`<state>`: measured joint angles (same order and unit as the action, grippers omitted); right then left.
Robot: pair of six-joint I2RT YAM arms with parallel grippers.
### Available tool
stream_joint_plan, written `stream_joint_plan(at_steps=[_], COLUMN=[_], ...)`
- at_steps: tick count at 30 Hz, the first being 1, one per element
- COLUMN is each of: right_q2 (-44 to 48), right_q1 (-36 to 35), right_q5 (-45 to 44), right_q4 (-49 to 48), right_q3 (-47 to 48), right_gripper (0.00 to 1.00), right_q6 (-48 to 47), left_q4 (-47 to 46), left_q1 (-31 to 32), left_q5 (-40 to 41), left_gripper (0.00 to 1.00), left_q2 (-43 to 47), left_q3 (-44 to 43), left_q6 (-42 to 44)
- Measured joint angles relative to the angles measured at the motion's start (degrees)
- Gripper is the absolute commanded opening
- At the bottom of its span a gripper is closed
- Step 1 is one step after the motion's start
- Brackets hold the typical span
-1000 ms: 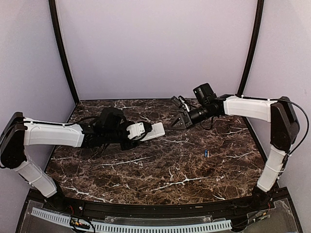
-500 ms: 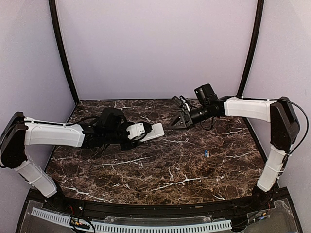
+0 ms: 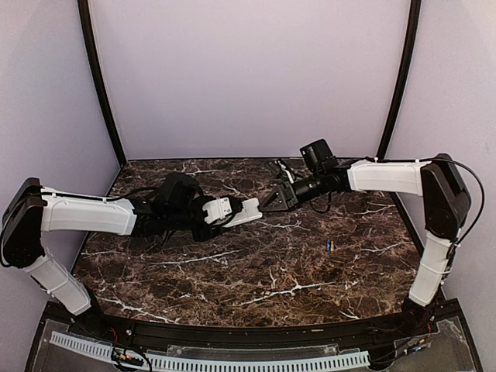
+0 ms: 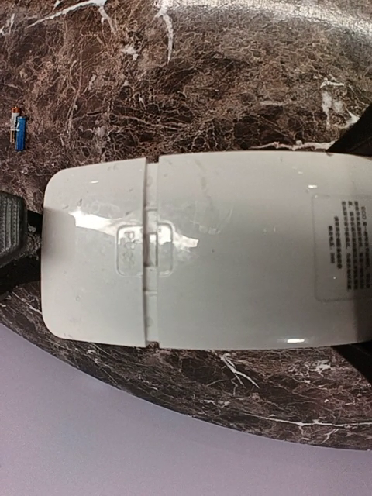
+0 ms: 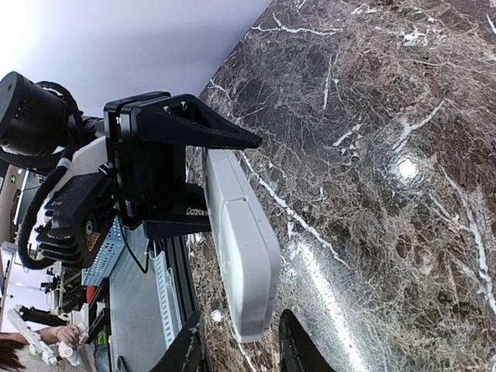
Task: Load the batteries into the remote control
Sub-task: Remove the battery cover from the remote control.
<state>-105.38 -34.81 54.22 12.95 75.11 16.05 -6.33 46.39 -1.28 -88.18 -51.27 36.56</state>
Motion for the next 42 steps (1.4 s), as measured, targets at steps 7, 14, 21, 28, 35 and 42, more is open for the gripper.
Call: stream_joint_plan(at_steps=[7,14,21,28,35,42], right_q2=[-0.28,-0.28,-0.28,-0.26,-0.35,-1.18], right_q1=[-0.98,-1.81,-2.73,-2.56,-2.89,-3.82], right_q5=[0.42,0.09,-0.07,-5.92,-10.62,-11.72], right_q4=[-0.24,-0.02,0.17,1.84,2.29,1.18], right_q3=[0.09,0.09,0.13,0.92,1.57,2.43], right_gripper=[0.19,0.2,0.25,0.4,0.42,0.39], right_q6=[0.48,0.07,-0.2,-0.87,-0.02,1.2], left_q4=[0.35,0.96,1.49,1.42,1.29,1.27], left_q1=[0.0,0.0,0.0,0.0,0.0,0.0], left_q5=[0.22,2.1,2.86,4.22,4.39,4.37], left_gripper=[0.0,0.0,0.0,0.0,0.0,0.0], left_q2=[-0.42,-3.72,-5.03,-5.29,-5.31,-5.31], left_q3=[0.0,-0.24,-0.26,-0.28,-0.28,-0.28], left_q6=[-0.35,-0.66,-1.03,-0.94,-0.94,-0.96])
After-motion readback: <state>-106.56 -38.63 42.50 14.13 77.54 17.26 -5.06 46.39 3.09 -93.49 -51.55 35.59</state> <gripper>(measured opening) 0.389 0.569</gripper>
